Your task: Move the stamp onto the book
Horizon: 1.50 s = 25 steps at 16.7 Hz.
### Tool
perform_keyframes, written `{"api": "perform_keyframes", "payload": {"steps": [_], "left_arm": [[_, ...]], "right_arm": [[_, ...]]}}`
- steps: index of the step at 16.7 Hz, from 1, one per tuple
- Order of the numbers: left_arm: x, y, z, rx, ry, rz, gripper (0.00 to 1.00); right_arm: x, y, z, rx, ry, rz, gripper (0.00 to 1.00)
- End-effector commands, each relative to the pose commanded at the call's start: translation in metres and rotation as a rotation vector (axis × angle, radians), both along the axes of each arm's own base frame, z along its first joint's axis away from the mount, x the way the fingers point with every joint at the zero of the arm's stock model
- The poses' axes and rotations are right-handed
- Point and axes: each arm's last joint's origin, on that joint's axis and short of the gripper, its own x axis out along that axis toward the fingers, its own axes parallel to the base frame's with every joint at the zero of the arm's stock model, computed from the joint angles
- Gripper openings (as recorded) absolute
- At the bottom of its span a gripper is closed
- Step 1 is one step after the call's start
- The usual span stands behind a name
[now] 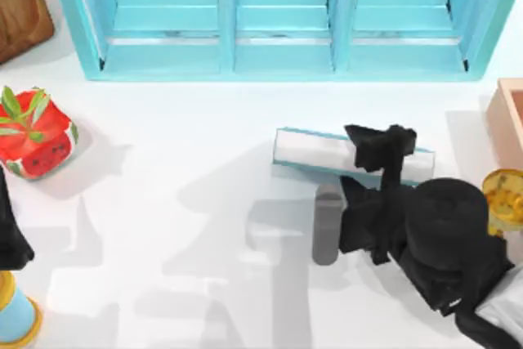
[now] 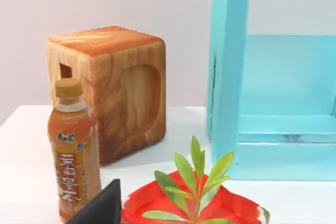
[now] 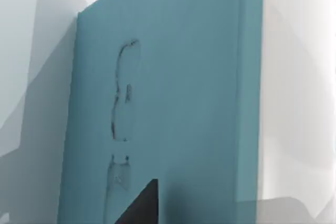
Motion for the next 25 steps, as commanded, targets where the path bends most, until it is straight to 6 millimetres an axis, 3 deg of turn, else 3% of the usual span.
{"api": "perform_keyframes", "payload": {"steps": [11,14,21,25], "left_arm": [[0.000,0.000,0.000,0.000,0.000,0.000,1.00],[0.000,0.000,0.000,0.000,0.000,0.000,1.00],[0.000,0.000,0.000,0.000,0.000,0.000,1.00],[0.000,0.000,0.000,0.000,0.000,0.000,1.00]], "right_arm": [[-0.004,0.001,0.000,-0.003,0.006,0.000,1.00],[-0.031,0.009,0.000,-0.017,0.025,-0.007,1.00],[-0.130,0.009,0.005,-0.043,0.018,0.008,1.00],[-0.150,0.001,0.009,-0.002,0.003,0.001,1.00]]}}
